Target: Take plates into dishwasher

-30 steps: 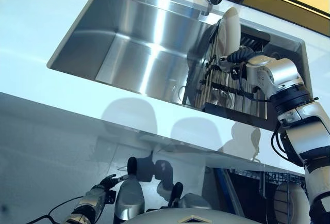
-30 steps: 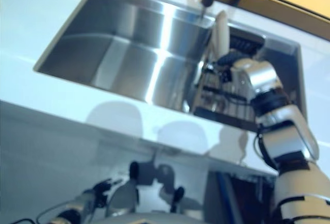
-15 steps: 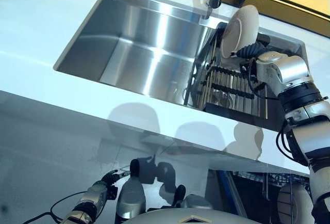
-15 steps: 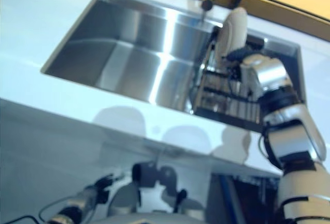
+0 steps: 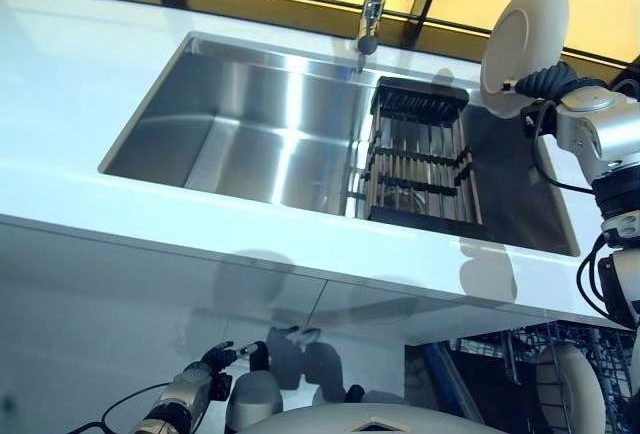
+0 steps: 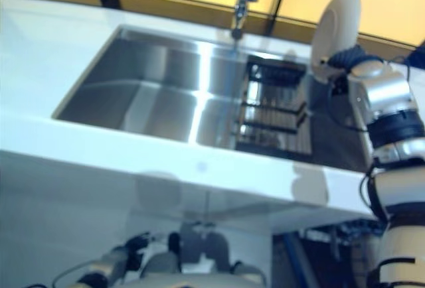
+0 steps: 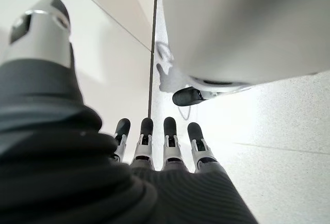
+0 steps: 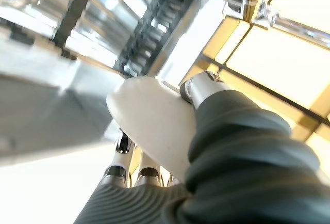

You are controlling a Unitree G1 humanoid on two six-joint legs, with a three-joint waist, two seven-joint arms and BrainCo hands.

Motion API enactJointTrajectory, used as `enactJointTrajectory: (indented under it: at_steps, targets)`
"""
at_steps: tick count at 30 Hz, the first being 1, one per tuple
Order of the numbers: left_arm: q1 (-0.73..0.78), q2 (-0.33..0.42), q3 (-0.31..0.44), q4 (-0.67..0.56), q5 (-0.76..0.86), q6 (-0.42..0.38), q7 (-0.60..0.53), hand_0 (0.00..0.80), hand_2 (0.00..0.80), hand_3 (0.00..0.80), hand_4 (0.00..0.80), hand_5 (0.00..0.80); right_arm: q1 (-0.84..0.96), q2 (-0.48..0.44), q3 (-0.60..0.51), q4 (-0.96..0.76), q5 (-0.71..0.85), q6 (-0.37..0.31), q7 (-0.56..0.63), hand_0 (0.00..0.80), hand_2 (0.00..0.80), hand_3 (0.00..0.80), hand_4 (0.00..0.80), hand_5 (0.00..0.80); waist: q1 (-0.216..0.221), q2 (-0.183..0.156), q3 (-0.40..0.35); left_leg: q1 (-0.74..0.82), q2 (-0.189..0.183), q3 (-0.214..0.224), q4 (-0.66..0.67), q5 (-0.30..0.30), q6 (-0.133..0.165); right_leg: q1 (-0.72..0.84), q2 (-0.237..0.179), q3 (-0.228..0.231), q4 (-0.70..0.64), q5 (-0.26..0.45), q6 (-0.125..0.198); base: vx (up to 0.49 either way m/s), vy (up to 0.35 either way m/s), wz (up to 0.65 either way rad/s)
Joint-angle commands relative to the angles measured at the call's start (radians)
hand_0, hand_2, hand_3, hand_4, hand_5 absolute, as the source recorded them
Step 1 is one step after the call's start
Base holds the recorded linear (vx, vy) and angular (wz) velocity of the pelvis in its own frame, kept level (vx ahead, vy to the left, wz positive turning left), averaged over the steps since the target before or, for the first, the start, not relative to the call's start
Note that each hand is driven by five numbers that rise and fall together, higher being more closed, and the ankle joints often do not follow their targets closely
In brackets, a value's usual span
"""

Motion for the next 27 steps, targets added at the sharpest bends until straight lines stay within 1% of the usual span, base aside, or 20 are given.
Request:
enactJointTrajectory:
  at_steps: [1, 4, 8, 10, 15, 16, 19, 23, 24, 27]
  targets:
    - [-0.023, 0.0, -0.036, 0.045, 0.042, -0.016, -0.006, 0.0, 0.0, 0.0, 0.0, 0.0, -0.012, -0.117, -0.022, -0.047, -0.06, -0.103, 0.027, 0.8, 0.8, 0.8, 0.8, 0.8, 0.004, -0.012, -0.045, 0.134, 0.026, 0.073, 0.03, -0.18, -0.014, -0.115, -0.019, 0.044, 0.012, 0.084, 0.041, -0.004, 0.003, -0.09]
    - [-0.023, 0.003, -0.018, 0.055, 0.047, -0.024, -0.002, 0.0, 0.0, 0.0, 0.0, 0.0, 0.031, -0.157, -0.048, -0.07, -0.076, -0.137, 0.038, 0.8, 0.8, 0.8, 0.8, 0.8, -0.02, -0.016, -0.049, 0.142, 0.024, 0.088, 0.031, -0.186, -0.007, -0.121, -0.014, 0.061, 0.014, 0.089, 0.045, -0.008, -0.002, -0.16]
    - [-0.029, 0.008, 0.006, 0.076, 0.068, -0.038, 0.0, 0.0, 0.0, 0.0, 0.0, 0.0, 0.132, -0.223, -0.116, -0.096, -0.106, -0.18, 0.084, 0.8, 0.8, 0.8, 0.8, 0.8, -0.059, -0.022, -0.052, 0.152, 0.024, 0.11, 0.038, -0.198, 0.002, -0.133, -0.008, 0.091, 0.018, 0.098, 0.052, -0.013, -0.02, -0.22]
    - [-0.032, 0.013, 0.011, 0.074, 0.073, -0.035, -0.001, 0.0, 0.0, 0.0, 0.0, 0.0, 0.17, -0.24, -0.14, -0.106, -0.123, -0.185, 0.1, 0.8, 0.8, 0.8, 0.8, 0.8, -0.069, -0.023, -0.054, 0.153, 0.023, 0.115, 0.041, -0.201, 0.005, -0.139, -0.005, 0.101, 0.019, 0.101, 0.055, -0.024, -0.021, -0.17]
    - [-0.038, 0.018, 0.032, 0.082, 0.087, -0.045, -0.006, 0.0, 0.0, 0.0, 0.0, 0.0, 0.324, -0.283, -0.24, -0.136, -0.146, -0.219, 0.142, 0.8, 0.8, 0.8, 0.8, 0.8, -0.12, -0.018, -0.053, 0.162, 0.019, 0.14, 0.049, -0.215, 0.021, -0.165, 0.001, 0.137, 0.034, 0.112, 0.063, -0.023, -0.011, -0.26]
    - [-0.039, 0.018, 0.034, 0.083, 0.085, -0.045, -0.005, 0.0, 0.0, 0.0, 0.0, 0.0, 0.34, -0.285, -0.251, -0.138, -0.148, -0.224, 0.145, 0.8, 0.8, 0.8, 0.8, 0.8, -0.126, -0.017, -0.053, 0.164, 0.019, 0.142, 0.049, -0.217, 0.022, -0.169, 0.003, 0.141, 0.036, 0.113, 0.063, -0.018, -0.011, -0.22]
    - [-0.044, 0.018, 0.046, 0.088, 0.084, -0.048, -0.005, 0.0, 0.0, 0.0, 0.0, 0.0, 0.449, -0.286, -0.331, -0.158, -0.162, -0.233, 0.155, 0.8, 0.8, 0.8, 0.8, 0.8, -0.16, -0.013, -0.057, 0.17, 0.018, 0.159, 0.047, -0.224, 0.03, -0.188, 0.009, 0.162, 0.045, 0.116, 0.066, -0.02, -0.009, -0.22]
    - [-0.05, 0.022, 0.057, 0.096, 0.089, -0.053, -0.008, 0.0, 0.0, 0.0, 0.0, 0.0, 0.582, -0.278, -0.427, -0.171, -0.205, -0.247, 0.173, 0.8, 0.8, 0.8, 0.8, 0.8, -0.194, -0.009, -0.058, 0.172, 0.02, 0.183, 0.056, -0.235, 0.037, -0.212, 0.013, 0.182, 0.058, 0.119, 0.067, -0.024, -0.013, -0.19]
    - [-0.051, 0.022, 0.056, 0.096, 0.088, -0.053, -0.008, 0.0, 0.0, 0.0, 0.0, 0.0, 0.594, -0.276, -0.435, -0.172, -0.208, -0.247, 0.175, 0.8, 0.8, 0.8, 0.8, 0.8, -0.195, -0.009, -0.058, 0.171, 0.02, 0.185, 0.057, -0.236, 0.038, -0.214, 0.013, 0.183, 0.059, 0.119, 0.067, -0.023, -0.019, -0.17]
    - [-0.059, 0.026, 0.059, 0.094, 0.091, -0.045, -0.009, 0.0, 0.0, 0.0, 0.0, 0.0, 0.684, -0.269, -0.492, -0.18, -0.252, -0.267, 0.193, 0.8, 0.8, 0.8, 0.8, 0.8, -0.217, -0.005, -0.051, 0.178, 0.025, 0.2, 0.066, -0.25, 0.045, -0.223, 0.019, 0.195, 0.066, 0.12, 0.07, -0.017, -0.023, -0.15]
